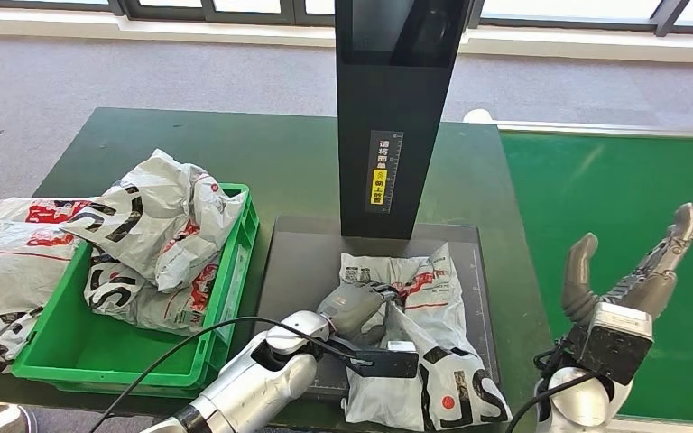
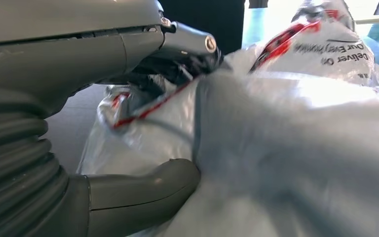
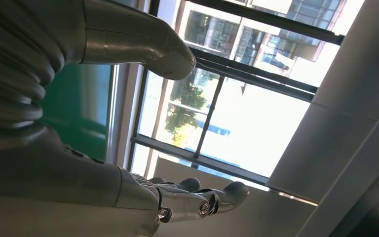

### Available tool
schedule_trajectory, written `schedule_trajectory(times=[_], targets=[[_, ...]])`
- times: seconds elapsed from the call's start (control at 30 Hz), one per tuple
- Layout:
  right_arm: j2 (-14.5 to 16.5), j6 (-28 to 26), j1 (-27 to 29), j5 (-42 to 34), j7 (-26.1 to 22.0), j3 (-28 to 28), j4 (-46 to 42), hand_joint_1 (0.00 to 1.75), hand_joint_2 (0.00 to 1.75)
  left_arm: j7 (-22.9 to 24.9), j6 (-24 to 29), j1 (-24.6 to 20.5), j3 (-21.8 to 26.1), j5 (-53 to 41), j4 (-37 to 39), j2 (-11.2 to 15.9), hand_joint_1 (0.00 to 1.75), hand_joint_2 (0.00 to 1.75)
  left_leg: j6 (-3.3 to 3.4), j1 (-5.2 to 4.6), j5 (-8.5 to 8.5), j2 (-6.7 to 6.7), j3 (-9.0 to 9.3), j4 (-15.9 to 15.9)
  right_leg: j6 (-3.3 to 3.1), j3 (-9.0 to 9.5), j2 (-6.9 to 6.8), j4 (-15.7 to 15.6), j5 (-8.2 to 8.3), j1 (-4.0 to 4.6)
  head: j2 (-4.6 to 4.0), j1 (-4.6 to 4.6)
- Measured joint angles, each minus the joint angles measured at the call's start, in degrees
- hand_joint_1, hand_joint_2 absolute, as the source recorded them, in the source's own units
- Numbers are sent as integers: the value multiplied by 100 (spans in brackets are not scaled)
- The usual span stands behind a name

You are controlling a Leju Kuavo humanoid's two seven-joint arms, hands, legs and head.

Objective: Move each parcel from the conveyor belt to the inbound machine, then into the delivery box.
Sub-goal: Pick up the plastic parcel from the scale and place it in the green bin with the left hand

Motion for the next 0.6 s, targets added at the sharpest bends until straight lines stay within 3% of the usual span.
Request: schedule_trajectory(times=[0.4,0.6], targets=[[0,-32,2,-10,42,0,31,0,175,129,14,-35,-105,-65,44,0,175,175,0,0,0,0,6,0,0,7,-1,0,0,0,0,-2],[47,29,184,1,81,-16,-138,0,175,424,1058,182,11,-216,-427,46,175,175,0,0,0,-1,4,0,0,3,-1,0,0,1,0,-1]])
